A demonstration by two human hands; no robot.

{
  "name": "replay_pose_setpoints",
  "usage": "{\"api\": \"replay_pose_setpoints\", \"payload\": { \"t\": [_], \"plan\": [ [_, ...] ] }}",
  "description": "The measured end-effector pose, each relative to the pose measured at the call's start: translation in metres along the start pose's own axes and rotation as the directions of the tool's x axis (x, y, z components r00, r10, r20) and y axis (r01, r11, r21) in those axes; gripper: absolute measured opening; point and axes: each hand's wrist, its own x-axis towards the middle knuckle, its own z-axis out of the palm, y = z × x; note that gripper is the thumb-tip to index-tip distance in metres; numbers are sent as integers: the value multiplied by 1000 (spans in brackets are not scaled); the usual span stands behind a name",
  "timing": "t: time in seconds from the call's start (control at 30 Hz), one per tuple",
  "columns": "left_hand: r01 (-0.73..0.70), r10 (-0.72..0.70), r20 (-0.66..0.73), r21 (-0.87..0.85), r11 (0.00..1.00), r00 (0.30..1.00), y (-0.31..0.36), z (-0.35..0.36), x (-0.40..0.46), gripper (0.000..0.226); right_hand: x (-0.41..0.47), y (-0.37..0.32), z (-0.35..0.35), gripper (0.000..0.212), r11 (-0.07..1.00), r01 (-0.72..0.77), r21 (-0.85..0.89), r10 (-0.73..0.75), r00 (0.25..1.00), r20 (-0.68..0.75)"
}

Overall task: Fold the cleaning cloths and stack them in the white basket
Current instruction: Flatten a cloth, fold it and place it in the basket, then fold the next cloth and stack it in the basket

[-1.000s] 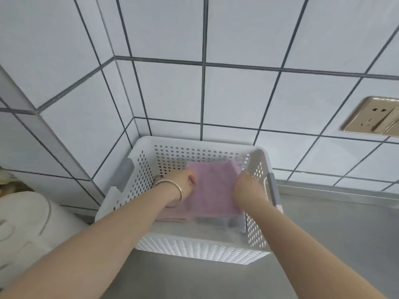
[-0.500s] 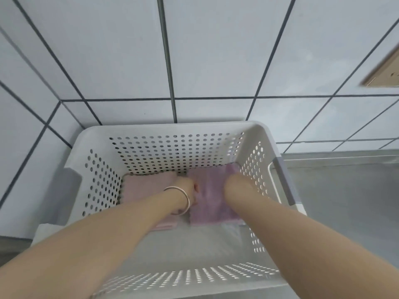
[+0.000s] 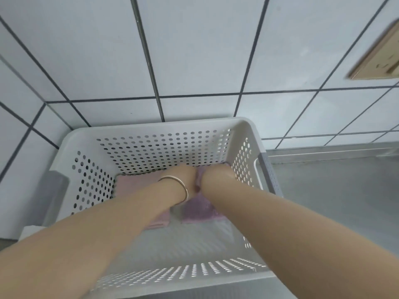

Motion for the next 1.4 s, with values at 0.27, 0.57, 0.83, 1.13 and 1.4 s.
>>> {"api": "replay_pose_setpoints", "payload": {
  "t": [0.27, 0.57, 0.83, 1.13, 1.4],
  "plan": [
    [-298, 206, -520, -100, 949, 829, 72, -112, -104, 22, -174, 86, -36, 22, 956, 247, 160, -56, 686, -725],
    [-631, 595, -631, 207, 748, 498, 259, -66, -123, 28, -249, 248, 86, 14, 903, 287, 319, 210, 354, -911],
    [-684, 663, -441, 140, 716, 605, 450, 66, -58, 14, -255, 439, 228, 12, 878, 88, 470, 337, 583, -739],
    [-571, 554, -417, 96, 815, 720, 557, 106, 0, 39, -234, 570, 281, 26, 851, 38, 523, 326, 742, -586],
    [-548, 550, -309, 103, 830, 776, 568, 111, 16, 43, -213, 582, 293, 25, 837, 122, 534, 294, 723, -625]
  ]
}}
